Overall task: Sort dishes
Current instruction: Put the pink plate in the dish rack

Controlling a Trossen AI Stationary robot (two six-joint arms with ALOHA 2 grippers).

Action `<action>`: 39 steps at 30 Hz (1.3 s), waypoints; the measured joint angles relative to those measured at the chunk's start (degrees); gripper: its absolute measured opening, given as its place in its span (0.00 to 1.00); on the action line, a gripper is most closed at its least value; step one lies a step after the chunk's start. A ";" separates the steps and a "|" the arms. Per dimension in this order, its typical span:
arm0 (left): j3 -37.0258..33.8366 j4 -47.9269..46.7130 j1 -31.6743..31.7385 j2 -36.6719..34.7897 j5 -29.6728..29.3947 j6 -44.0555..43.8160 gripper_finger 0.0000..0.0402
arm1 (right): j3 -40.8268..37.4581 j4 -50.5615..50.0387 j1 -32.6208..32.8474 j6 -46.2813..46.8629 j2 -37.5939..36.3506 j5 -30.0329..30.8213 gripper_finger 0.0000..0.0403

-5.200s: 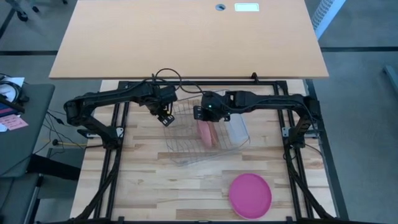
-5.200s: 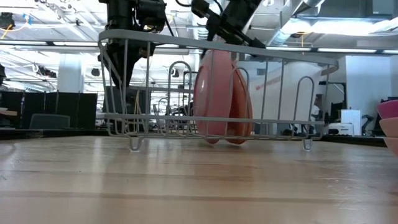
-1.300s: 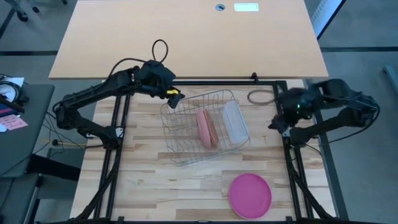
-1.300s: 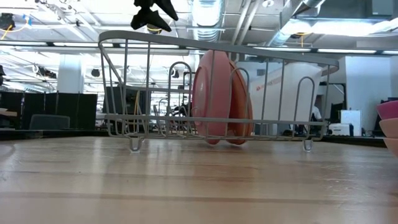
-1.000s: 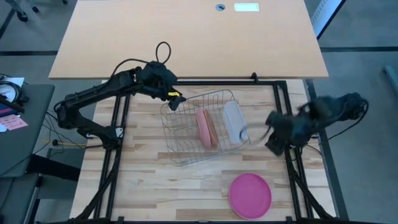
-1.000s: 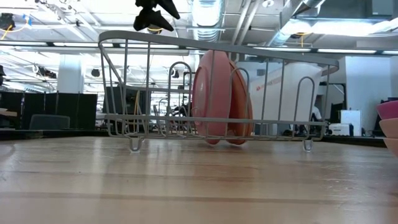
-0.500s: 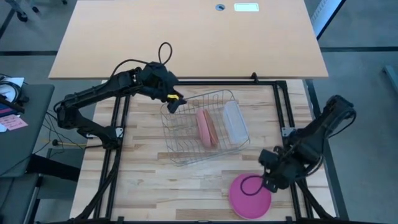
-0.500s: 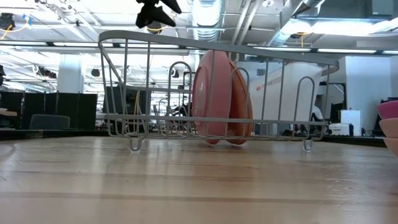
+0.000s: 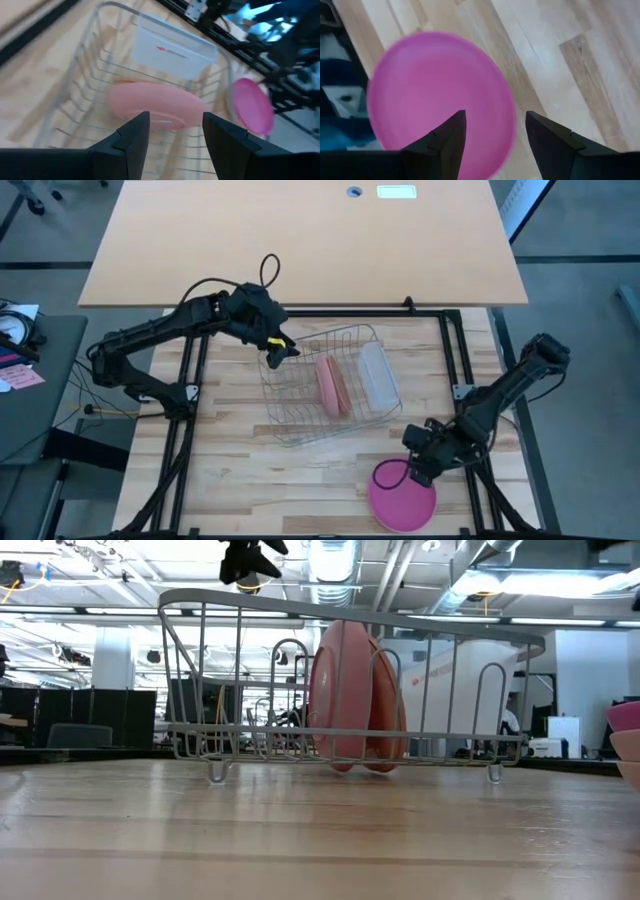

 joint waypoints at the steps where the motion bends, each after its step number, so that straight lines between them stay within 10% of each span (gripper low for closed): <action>1: 0.00 -0.02 -0.67 -0.06 -0.01 -0.71 0.44 | -0.82 0.67 -0.68 -1.11 0.02 -1.14 0.52; 27: -0.02 1.46 -10.81 -0.15 -6.54 -4.02 0.44 | -14.47 15.63 -4.86 -7.00 0.70 -7.77 0.50; 39: -0.04 1.48 -10.81 -0.15 -7.07 -5.82 0.44 | -14.45 19.46 -6.66 -4.15 7.23 -13.93 0.21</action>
